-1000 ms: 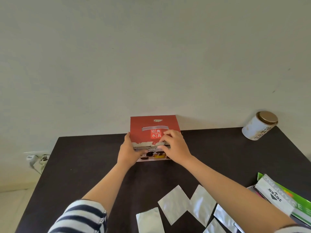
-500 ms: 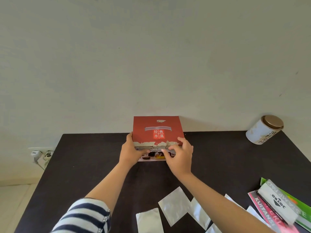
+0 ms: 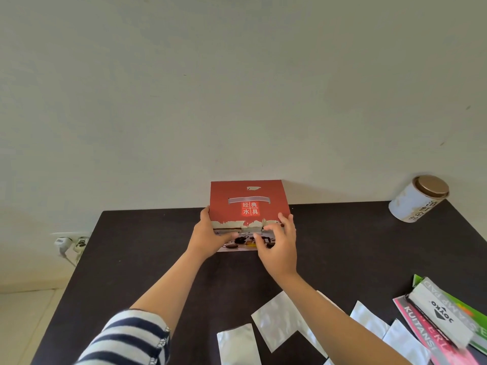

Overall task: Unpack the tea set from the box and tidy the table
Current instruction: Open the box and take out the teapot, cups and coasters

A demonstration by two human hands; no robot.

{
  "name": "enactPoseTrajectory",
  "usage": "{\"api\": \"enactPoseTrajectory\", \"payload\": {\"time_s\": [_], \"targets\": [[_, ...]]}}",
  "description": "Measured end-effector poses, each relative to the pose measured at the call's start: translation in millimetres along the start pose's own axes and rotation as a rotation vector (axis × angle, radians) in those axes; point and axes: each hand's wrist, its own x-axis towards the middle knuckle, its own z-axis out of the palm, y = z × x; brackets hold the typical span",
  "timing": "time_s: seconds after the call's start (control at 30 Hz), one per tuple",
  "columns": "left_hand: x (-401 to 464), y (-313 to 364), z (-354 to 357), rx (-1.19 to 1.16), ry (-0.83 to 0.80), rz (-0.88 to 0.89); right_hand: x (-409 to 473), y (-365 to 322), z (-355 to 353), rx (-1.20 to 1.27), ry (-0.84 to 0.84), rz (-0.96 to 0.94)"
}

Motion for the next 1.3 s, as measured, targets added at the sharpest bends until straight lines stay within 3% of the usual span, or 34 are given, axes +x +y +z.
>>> {"api": "enactPoseTrajectory", "payload": {"time_s": [0.4,0.6,0.8,0.87,0.93,1.0,1.07,1.3], "targets": [[-1,0,1,0.022,0.002,0.003,0,-2,-4,-0.023,-0.104,0.018],[-3,1,3,0.006,-0.004,-0.004,0,7,-14,-0.128,-0.203,-0.080],[-7,5,13,-0.030,0.100,-0.024,4,15,-32,-0.062,-0.255,-0.136],[-7,5,14,-0.057,0.123,-0.034,7,16,-39,0.029,-0.173,-0.091],[-8,5,15,-0.076,0.132,-0.054,14,14,-42,0.079,-0.105,0.099],[-10,4,16,-0.100,0.143,-0.089,25,11,-43,0.134,-0.175,0.395],[-13,2,19,-0.104,0.153,-0.095,31,10,-42,0.254,-0.278,0.524],[-25,-1,17,-0.109,0.173,-0.086,15,4,-44,0.313,-0.387,0.360]]}}
